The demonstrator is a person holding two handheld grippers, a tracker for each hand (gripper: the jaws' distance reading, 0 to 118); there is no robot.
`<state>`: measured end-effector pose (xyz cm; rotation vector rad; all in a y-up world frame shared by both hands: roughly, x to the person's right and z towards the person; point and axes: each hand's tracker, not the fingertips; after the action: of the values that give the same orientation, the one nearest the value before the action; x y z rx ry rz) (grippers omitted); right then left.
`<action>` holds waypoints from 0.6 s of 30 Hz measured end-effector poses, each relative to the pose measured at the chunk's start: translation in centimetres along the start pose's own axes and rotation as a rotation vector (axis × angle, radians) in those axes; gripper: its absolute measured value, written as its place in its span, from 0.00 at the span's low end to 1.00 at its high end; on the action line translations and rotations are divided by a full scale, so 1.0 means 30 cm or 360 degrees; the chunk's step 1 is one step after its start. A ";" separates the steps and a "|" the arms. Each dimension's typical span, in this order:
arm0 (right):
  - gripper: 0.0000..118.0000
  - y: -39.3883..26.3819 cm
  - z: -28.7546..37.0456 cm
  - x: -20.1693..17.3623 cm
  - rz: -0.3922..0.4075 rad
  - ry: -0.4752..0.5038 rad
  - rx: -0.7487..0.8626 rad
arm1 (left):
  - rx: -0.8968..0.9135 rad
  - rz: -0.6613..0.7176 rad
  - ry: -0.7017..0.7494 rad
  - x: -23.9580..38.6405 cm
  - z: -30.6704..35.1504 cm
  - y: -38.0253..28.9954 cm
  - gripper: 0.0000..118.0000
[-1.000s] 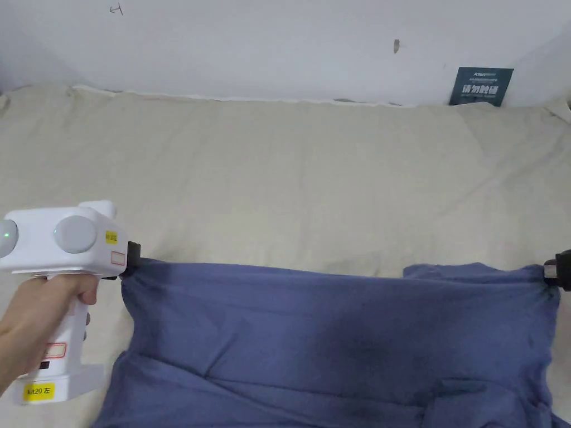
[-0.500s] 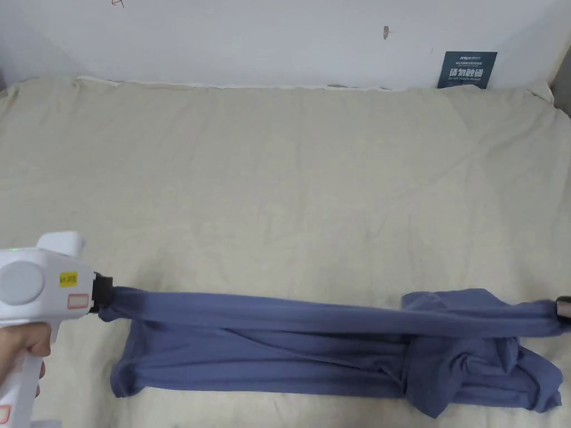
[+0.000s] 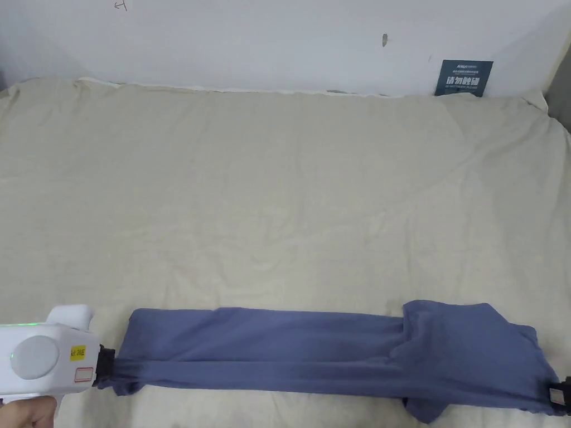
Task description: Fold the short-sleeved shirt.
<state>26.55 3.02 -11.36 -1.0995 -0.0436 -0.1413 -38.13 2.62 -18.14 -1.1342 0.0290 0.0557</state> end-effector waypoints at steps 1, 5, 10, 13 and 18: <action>0.00 -0.001 -0.002 0.002 -0.0009 -0.0003 -0.0010 | -0.0006 0.0000 0.0005 0.001 -0.006 0.000 0.00; 0.00 -0.004 -0.021 -0.008 0.0005 -0.0046 -0.0029 | -0.0059 -0.0024 0.0021 0.011 -0.040 -0.004 0.00; 0.83 -0.005 0.013 -0.041 0.0120 -0.0283 -0.0025 | -0.0014 -0.0170 0.0178 0.020 -0.002 -0.009 0.95; 0.92 -0.011 0.112 -0.061 0.0094 -0.0182 0.0124 | 0.0152 -0.0189 0.0178 0.000 0.097 0.000 0.99; 0.32 0.000 0.187 -0.144 0.0091 -0.0122 0.0241 | 0.0248 -0.0010 -0.0047 -0.027 0.171 0.053 0.53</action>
<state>22.47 8.42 -9.26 -0.9537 -0.0902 -0.0435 -39.07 7.91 -17.37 -0.9774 0.0034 0.0638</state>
